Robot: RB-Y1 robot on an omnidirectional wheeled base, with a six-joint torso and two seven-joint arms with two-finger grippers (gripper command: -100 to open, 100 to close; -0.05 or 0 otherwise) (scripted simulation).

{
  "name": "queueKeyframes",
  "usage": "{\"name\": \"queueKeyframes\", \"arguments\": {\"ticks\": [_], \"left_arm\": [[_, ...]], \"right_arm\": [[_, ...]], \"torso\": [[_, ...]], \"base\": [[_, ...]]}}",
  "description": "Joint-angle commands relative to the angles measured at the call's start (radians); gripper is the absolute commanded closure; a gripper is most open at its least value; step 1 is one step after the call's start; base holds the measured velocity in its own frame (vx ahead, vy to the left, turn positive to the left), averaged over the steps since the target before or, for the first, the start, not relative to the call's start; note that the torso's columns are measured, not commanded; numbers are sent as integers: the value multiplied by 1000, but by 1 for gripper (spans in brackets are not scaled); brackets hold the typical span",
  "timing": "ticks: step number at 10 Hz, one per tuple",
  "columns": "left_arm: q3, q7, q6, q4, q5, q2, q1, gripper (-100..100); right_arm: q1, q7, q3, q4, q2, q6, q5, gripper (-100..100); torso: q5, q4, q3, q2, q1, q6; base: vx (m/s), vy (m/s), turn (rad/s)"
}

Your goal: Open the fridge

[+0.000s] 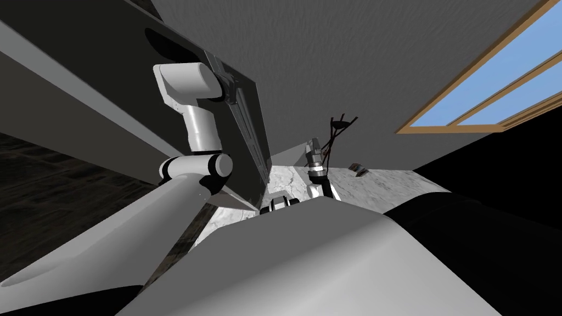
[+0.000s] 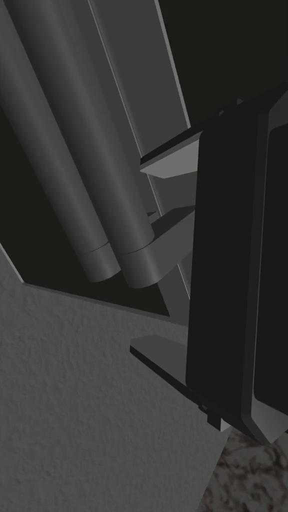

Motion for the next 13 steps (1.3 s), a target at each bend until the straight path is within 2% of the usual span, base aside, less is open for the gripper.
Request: {"name": "queueKeyframes", "arguments": {"ticks": [1, 2, 4, 5, 7, 9, 10, 12, 13], "left_arm": [[28, -31, 41, 25, -6, 26, -46, -100], [23, -26, 39, 13, -3, 21, -34, -100], [27, -29, 46, 16, -3, 25, -42, -100], [27, -29, 47, 16, -3, 26, -43, 100], [20, -45, 62, -1, 39, -15, -57, 100], [15, -55, 72, -12, 67, -43, -66, 100], [10, -65, 82, -24, 96, -70, -74, 100], [5, -76, 92, -35, 124, -97, -83, 100], [6, -73, 86, -32, 115, -89, -77, 100]], "right_arm": [[0, 0, 0, 0, 0, 0, 0, 0], [0, 0, 0, 0, 0, 0, 0, 0], [0, 0, 0, 0, 0, 0, 0, 0], [0, 0, 0, 0, 0, 0, 0, 0], [0, 0, 0, 0, 0, 0, 0, 0], [-1, 0, 0, 0, 0, 0, 0, 0], [-1, 0, 0, 0, 0, 0, 0, 0], [-1, 0, 0, 0, 0, 0, 0, 0], [-1, 0, 0, 0, 0, 0, 0, 0]], "torso": [[0, -2, 3, 3, -2, 0], [0, -2, 5, 6, -3, 1], [0, 0, 10, 12, -3, 0], [0, 1, 12, 16, -3, 0], [-1, 0, 15, 20, -3, 5], [-2, 2, 17, 22, -8, 2], [-1, 2, 17, 21, -6, 0], [-1, 3, 14, 18, -5, 1], [1, 2, 13, 16, -3, -1]], "base": [[34, -22, 25], [12, -8, 3], [94, -10, -14], [15, -1, 3], [-65, 106, -143], [-121, 111, -149], [-129, 111, -174], [-140, 114, -154], [-60, 36, -63]]}}
